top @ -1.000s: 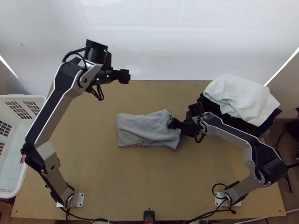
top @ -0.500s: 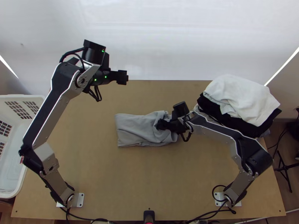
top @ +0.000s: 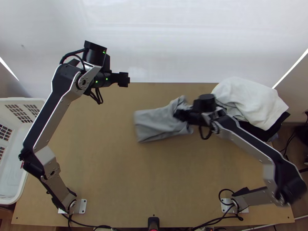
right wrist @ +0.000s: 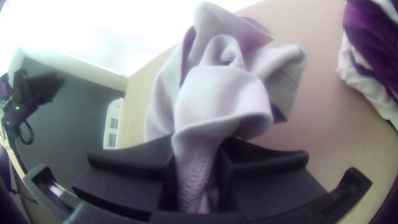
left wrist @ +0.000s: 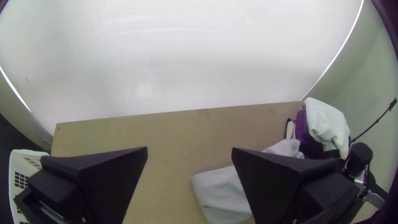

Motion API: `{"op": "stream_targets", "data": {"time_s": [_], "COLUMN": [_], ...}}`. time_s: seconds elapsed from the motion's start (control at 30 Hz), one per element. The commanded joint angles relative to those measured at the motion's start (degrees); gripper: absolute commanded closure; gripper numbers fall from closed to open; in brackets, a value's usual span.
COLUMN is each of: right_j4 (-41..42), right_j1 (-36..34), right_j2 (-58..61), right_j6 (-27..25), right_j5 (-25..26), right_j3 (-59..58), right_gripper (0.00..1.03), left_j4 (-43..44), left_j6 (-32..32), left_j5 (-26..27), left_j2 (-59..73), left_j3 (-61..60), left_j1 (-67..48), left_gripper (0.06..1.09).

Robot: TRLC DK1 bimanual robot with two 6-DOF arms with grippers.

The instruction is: Fold the t-shirt

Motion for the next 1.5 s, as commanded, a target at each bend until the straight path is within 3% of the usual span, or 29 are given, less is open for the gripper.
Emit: {"op": "stream_targets", "data": {"time_s": [0.0, 0.3, 0.87, 1.47], "right_j4": [-0.69, -3.32, -5.87, -8.42], "right_j1": [-6.33, -15.04, -26.11, -37.27], "right_j2": [-10.0, -9.47, 1.07, 0.81], "right_j6": [3.1, 5.56, 13.82, 13.82], "right_j5": [-1.99, -6.29, -7.26, -7.96], "right_j3": [3.37, 16.56, 41.69, 38.26], "right_gripper": [1.0, 1.0, 1.0, 1.0], "left_j4": [0.3, 0.3, 0.03, 0.3], "left_j6": [0.19, 0.63, 0.63, 1.51], "left_j5": [-0.02, 0.06, 0.06, 0.5], "left_j2": [1.36, 1.8, 1.71, 1.62], "left_j3": [-0.13, -0.4, -1.01, -0.84], "left_j1": [0.68, 2.17, 2.43, 2.43], "left_gripper": [0.1, 0.1, 0.1, 0.1]}}
